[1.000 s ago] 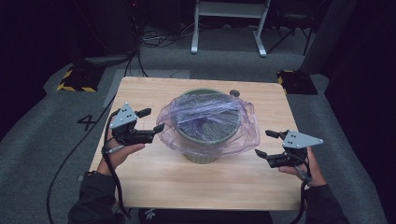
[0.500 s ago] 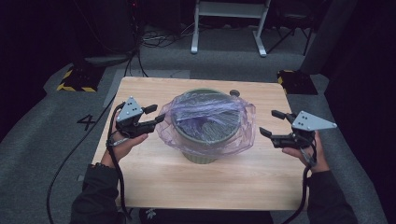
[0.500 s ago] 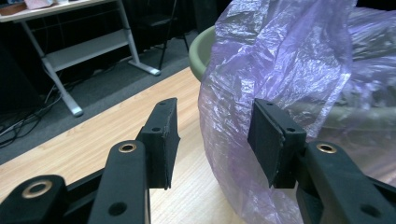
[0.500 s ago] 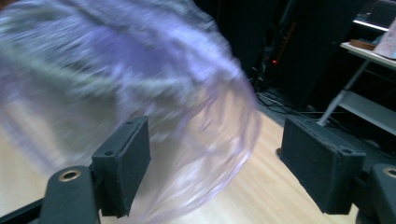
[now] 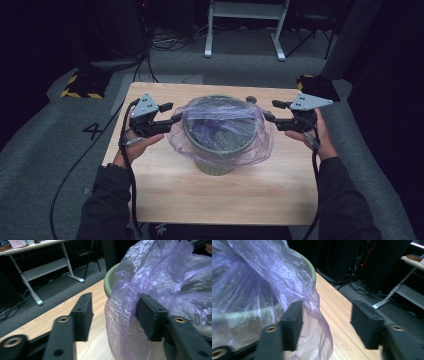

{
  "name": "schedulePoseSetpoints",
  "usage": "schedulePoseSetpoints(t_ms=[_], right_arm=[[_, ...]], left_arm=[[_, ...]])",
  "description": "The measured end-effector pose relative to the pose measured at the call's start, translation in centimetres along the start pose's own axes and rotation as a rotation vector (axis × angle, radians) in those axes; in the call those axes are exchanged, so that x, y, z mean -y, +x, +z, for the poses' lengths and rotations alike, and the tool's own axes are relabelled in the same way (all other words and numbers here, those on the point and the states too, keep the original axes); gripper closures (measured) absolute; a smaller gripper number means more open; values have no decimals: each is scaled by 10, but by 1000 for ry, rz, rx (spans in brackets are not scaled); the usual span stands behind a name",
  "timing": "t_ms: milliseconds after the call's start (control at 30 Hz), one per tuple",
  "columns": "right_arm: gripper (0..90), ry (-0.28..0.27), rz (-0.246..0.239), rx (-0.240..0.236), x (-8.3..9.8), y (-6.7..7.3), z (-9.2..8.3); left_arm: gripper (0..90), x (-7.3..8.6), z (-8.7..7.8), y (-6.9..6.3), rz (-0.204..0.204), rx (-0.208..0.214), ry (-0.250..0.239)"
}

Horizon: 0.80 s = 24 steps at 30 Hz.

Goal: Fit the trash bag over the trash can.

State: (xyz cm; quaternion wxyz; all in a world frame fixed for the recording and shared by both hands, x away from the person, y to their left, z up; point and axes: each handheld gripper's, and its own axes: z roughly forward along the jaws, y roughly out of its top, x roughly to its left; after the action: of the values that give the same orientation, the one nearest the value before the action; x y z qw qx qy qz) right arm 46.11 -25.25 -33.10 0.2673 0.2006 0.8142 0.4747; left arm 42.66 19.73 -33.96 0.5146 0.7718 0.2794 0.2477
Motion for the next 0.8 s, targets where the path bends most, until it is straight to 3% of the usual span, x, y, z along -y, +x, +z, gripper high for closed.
schedulePoseSetpoints(t_ms=[133,233,300,367,500,800], right_arm=[[556,2,19,-20,-2,-6,12],[691,-1,30,-38,-2,-10,20],[788,-20,58,-56,-1,-14,24],[857,-15,77,-37,0,-17,29],[892,-6,118,-10,2,-22,39],[900,16,224,78,6,-33,60]], left_arm=[[607,-4,7,6,7,5,2],[697,-5,13,10,5,9,8],[750,-5,19,14,7,-11,26],[800,-4,24,20,-1,-27,44],[879,-1,34,31,-36,-40,53],[883,7,64,47,-134,-28,81]])
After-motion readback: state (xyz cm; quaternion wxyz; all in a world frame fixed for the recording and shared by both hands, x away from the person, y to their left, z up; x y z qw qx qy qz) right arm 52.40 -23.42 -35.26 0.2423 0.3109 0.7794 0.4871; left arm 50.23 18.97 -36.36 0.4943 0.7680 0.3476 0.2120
